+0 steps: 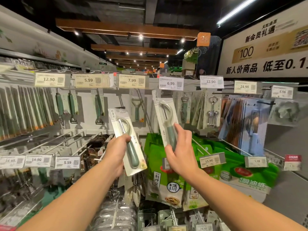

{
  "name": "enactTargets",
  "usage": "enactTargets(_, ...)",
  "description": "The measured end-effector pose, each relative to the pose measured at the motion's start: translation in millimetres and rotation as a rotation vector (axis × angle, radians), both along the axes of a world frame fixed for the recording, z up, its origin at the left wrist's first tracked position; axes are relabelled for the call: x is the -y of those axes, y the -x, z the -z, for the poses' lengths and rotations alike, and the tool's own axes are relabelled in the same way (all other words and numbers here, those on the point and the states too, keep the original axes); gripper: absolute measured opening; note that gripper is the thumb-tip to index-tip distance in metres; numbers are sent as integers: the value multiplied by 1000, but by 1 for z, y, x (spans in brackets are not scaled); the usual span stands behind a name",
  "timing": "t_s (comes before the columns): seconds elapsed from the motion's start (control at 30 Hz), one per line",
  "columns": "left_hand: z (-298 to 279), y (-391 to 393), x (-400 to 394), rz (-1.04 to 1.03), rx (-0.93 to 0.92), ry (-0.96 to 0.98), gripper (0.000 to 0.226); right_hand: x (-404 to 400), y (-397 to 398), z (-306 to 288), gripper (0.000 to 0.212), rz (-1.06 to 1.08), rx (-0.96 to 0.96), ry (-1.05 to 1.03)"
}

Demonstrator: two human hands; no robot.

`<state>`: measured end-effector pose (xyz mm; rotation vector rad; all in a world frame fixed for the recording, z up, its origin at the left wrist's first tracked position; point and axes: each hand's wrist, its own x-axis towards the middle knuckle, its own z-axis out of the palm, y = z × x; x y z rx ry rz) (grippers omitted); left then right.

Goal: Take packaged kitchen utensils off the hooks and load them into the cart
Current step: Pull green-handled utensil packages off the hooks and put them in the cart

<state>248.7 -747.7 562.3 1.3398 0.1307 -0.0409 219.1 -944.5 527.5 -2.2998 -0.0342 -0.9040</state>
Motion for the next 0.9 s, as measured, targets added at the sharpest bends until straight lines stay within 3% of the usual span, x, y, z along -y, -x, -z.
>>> enactTargets(0.4, 11, -13, 0, 11, 43, -55, 25, 5, -9, -13, 68, -20, 39, -66)
enactTargets(0.6, 13, -22, -6, -2, 50, -73, 27, 7, -28, -17, 73, -29, -62, -135)
enactTargets(0.77, 13, -30, -6, 14, 73, -91, 29, 19, -61, -25, 89, -61, -195, -119)
enactTargets(0.9, 14, -40, -7, 26, 115, -101, 20, 29, -90, -34, 90, -111, -253, -119)
